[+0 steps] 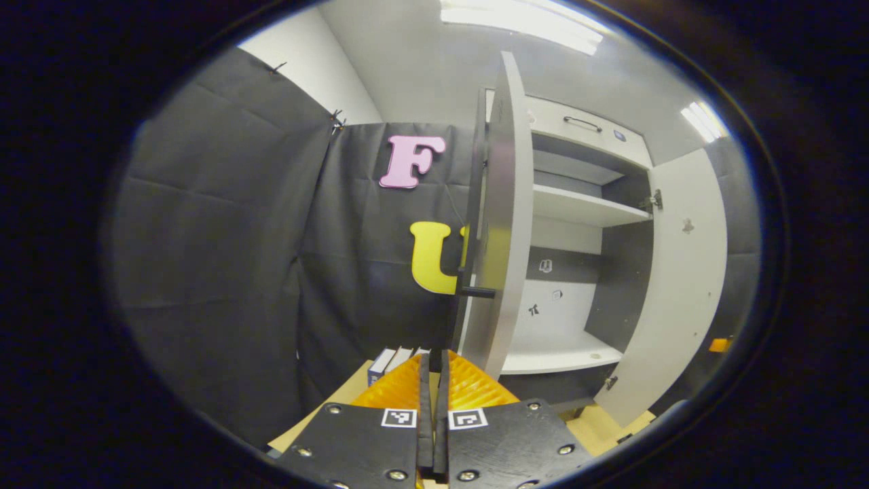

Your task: Open the right door of the double-door shoe cabinet with the right hand, and open the left door with the left hand.

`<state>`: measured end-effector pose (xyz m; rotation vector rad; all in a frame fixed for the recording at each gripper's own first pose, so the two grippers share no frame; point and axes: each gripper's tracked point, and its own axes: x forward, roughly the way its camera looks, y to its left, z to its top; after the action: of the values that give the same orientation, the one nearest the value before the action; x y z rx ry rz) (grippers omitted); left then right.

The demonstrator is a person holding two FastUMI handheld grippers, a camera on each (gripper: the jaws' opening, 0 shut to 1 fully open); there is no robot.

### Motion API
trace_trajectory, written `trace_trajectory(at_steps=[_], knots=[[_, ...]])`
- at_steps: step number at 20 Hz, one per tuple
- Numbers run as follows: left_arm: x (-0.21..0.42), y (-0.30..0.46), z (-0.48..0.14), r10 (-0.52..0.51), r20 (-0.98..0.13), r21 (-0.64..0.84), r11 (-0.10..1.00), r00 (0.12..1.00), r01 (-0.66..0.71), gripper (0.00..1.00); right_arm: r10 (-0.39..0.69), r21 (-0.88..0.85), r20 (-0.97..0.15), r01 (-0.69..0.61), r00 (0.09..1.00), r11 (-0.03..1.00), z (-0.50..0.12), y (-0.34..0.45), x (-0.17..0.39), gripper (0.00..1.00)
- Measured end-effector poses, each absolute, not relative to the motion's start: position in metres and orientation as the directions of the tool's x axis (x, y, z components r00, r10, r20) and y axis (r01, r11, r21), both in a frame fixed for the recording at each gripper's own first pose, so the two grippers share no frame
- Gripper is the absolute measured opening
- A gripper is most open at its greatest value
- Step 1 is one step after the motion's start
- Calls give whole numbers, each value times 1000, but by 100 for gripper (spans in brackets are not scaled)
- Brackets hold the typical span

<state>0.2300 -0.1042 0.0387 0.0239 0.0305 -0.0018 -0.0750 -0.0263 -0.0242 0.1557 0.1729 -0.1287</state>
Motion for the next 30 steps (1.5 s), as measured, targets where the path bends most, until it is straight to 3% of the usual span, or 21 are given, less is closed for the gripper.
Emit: trace_trajectory(at_steps=[1, 3, 5, 9, 14, 30], knots=[[225, -106, 39, -4, -27, 38, 999, 1000, 5, 2, -100, 144, -172, 125, 980, 982, -19, -21, -74, 98], [215, -114, 41, -5, -15, 68, 998, 1000, 6, 14, -77, 142, -150, 99, 986, 985, -10, -11, -73, 92], [203, -125, 33, -20, -28, 87, 996, 999, 22, 39, -69, 136, -126, 86, 990, 987, -4, -1, -75, 98], [187, -136, 14, -7, -39, 95, 995, 999, 11, 40, -83, 75, -87, 90, 993, 993, -8, 12, -82, 98], [177, -145, -18, -17, -90, 37, 999, 996, 20, 91, -57, 42, -82, 61, 995, 997, -22, 31, -91, 98], [152, -162, -51, -60, -77, 18, 998, 995, 62, 93, -38, 66, -85, 44, 996, 997, -58, 48, -101, 98]])
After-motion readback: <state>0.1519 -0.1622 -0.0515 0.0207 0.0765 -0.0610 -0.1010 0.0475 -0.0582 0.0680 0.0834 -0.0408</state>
